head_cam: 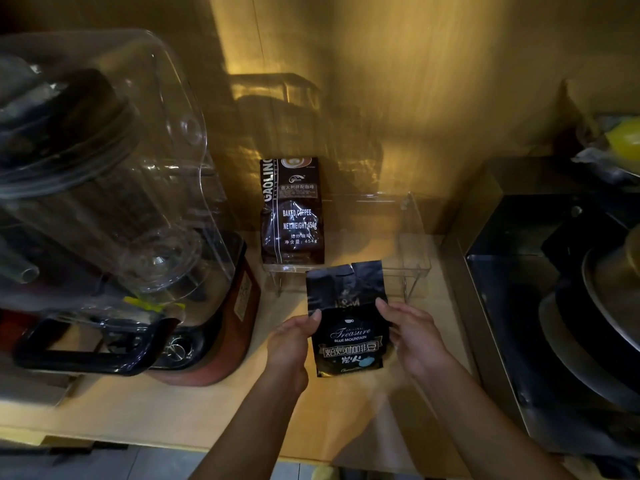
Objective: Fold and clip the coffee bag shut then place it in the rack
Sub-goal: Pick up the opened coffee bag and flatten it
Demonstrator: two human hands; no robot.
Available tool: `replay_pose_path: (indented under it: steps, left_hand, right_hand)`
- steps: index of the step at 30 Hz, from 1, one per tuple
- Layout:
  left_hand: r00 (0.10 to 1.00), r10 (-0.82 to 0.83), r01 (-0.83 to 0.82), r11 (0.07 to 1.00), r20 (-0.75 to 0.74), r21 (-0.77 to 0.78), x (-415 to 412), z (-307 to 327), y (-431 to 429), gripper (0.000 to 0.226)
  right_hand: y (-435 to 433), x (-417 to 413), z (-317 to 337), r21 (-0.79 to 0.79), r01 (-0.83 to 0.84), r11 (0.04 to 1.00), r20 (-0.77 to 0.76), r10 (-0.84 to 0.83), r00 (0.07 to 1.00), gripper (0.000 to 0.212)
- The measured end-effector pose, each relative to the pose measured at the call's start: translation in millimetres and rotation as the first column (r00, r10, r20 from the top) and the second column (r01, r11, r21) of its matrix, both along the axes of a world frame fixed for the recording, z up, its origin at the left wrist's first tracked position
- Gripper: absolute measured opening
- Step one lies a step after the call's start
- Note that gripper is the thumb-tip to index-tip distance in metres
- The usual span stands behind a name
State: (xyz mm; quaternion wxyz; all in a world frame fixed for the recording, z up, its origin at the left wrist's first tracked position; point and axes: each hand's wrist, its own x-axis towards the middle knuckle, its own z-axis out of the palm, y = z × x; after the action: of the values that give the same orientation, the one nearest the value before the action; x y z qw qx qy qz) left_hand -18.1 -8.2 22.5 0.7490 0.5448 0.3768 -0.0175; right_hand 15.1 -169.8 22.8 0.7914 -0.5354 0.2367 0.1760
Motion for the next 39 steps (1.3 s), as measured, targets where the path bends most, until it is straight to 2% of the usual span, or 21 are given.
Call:
replay_pose_path:
  steps: [3, 4, 6, 8, 10, 14, 18, 22, 25, 28, 30, 33, 37, 39]
  left_hand:
    - [0.998, 0.056, -0.056, 0.997, 0.006, -0.058, 5.8, 4.9, -1.6, 0.006]
    - [0.998, 0.061, -0.061, 0.985, -0.004, -0.16, 8.7, 6.7, -1.2, 0.004]
    - [0.998, 0.059, -0.063, 0.883, -0.022, -0.465, 13.8, 5.3, -0.6, 0.019]
    - [0.998, 0.05, -0.065, 0.807, -0.041, -0.587, 14.5, 1.9, -0.6, 0.029]
    - [1.0, 0.015, -0.004, 0.842, 0.017, -0.539, 11.6, -4.8, -0.5, 0.028]
    - [0.992, -0.103, 0.115, 0.968, 0.066, -0.222, 4.2, -14.5, 13.5, 0.01]
    - [0.983, -0.161, 0.164, 0.986, 0.087, -0.033, 1.0, -11.4, 19.7, 0.005]
    - [0.985, -0.137, 0.136, 0.991, 0.106, 0.014, 0.6, -8.3, 18.5, 0.018]
    - [0.98, -0.171, 0.165, 0.984, 0.104, 0.066, 1.3, -6.8, 20.9, 0.027]
    - [0.954, -0.272, 0.262, 0.961, 0.13, 0.087, 0.8, -4.4, 20.8, 0.014]
    - [0.949, -0.294, 0.285, 0.954, 0.111, 0.088, -0.4, -3.9, 18.4, 0.004]
    - [0.966, -0.252, 0.246, 0.964, 0.052, 0.104, 6.7, -0.2, 16.5, 0.008]
    - [0.975, -0.194, 0.175, 0.971, 0.111, 0.162, 24.1, 15.3, 16.3, 0.005]
    - [0.959, -0.212, 0.166, 0.959, 0.189, 0.23, 24.4, 19.9, 17.9, 0.009]
  right_hand:
    - [5.0, 1.1, 4.6, 0.035, 0.065, 0.997, 0.018, -0.066, 0.998, 0.006]
    - [7.5, 1.3, 6.4, 0.033, 0.079, 0.996, 0.018, -0.08, 0.997, 0.006]
    - [14.2, -0.4, 8.0, 0.046, 0.11, 0.993, 0.009, -0.11, 0.994, 0.012]
    - [19.8, -4.5, 5.2, 0.078, 0.145, 0.986, -0.006, -0.145, 0.989, 0.018]
    - [19.8, -6.3, 4.4, 0.061, 0.124, 0.99, 0.002, -0.124, 0.992, 0.02]
    - [0.5, 4.8, 7.5, -0.059, -0.048, 0.997, 0.011, 0.049, 0.999, 0.029]
    - [-11.9, 12.5, 5.2, -0.128, -0.092, 0.987, 0.033, 0.097, 0.995, 0.01]
    - [-6.9, 8.3, -0.4, -0.163, -0.042, 0.986, 0.082, 0.056, 0.995, 0.018]
    - [-7.2, 2.0, -2.9, -0.155, -0.116, 0.981, 0.113, 0.134, 0.984, 0.017]
    - [-8.4, -0.7, -3.4, -0.161, -0.18, 0.97, 0.117, 0.199, 0.973, 0.012]
    - [-9.2, -1.1, -2.9, -0.167, -0.217, 0.962, 0.113, 0.237, 0.965, 0.016]
    - [-10.8, 4.0, 4.7, -0.176, -0.226, 0.958, 0.104, 0.247, 0.963, 0.02]
    - [-6.3, 15.7, 17.7, -0.212, -0.087, 0.973, 0.164, 0.123, 0.979, 0.008]
    - [-5.3, 16.8, 21.1, -0.217, -0.039, 0.975, 0.23, 0.09, 0.969, 0.014]
